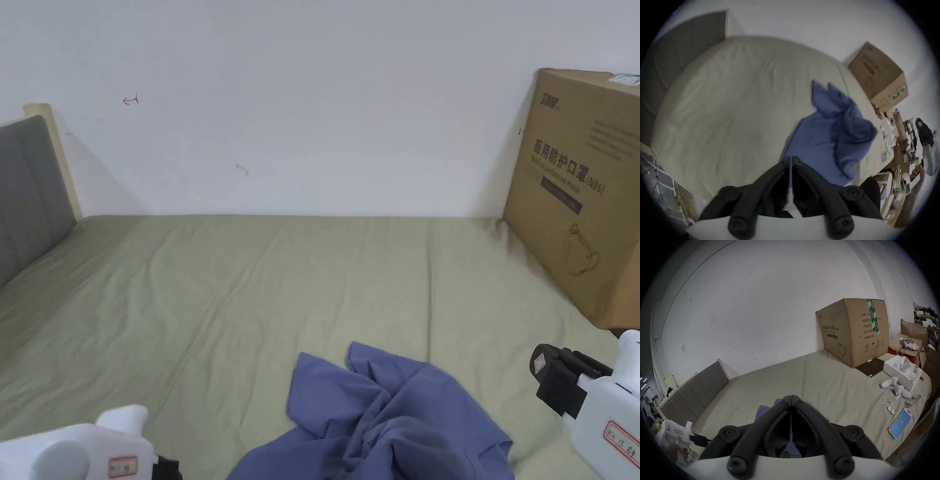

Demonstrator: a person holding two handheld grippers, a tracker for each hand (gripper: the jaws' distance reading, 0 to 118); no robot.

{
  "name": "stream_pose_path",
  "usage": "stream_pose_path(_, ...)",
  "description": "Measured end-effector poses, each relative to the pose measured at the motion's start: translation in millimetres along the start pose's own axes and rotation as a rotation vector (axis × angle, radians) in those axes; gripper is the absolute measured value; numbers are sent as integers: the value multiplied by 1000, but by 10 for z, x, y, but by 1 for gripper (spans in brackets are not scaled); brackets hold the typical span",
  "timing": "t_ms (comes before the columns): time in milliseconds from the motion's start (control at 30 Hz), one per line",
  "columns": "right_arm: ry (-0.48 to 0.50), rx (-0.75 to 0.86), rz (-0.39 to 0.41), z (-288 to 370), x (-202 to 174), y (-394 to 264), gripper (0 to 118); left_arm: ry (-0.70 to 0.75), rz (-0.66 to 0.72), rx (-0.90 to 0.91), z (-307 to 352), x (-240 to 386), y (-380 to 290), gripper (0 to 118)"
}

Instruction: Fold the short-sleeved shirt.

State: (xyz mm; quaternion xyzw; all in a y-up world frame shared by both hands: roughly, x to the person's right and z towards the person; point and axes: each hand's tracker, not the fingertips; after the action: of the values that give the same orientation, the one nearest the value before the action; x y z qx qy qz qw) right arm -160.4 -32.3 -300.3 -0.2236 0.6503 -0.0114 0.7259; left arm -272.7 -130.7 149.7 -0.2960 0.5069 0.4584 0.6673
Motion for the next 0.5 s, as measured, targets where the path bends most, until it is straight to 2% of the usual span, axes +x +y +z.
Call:
stream_pose_path(33, -1, -6, -1, -5, 6, -13, 0, 8, 27, -30, -131, -38, -16, 69)
stream_pose_path(67, -2, -17, -1, -15, 17, -26, 0, 44, 43, -42, -273, -55, -43, 87)
stream_pose_path(267, -28, -56, 1, -89, 84, -80, 0, 122, -32, -190, -990, -99, -216, 97)
stream_pose_path(300, -31, -65, -3, -129, 111, -83, 0, 137, -78, -191, -1033, -47, -245, 94)
stream_pose_path(333, -35, -83, -15, -204, 158, -88, 0, 172, -132, -181, -1050, 37, -258, 85)
stream_pose_path(367, -38, -118, -30, -296, 212, -97, 0, 217, -193, -204, -1014, 123, -292, 80)
stream_pose_path(400, -48, -155, -32, -394, 271, -115, 0, 222, -236, -194, -979, 163, -294, 80)
stream_pose_path(433, -39, -193, -32, -503, 335, -141, 0, 204, -269, -162, -913, 199, -295, 61)
stream_pose_path(500, 9, -264, -21, -695, 448, -219, 0, 110, -284, -103, -789, 209, -296, 0)
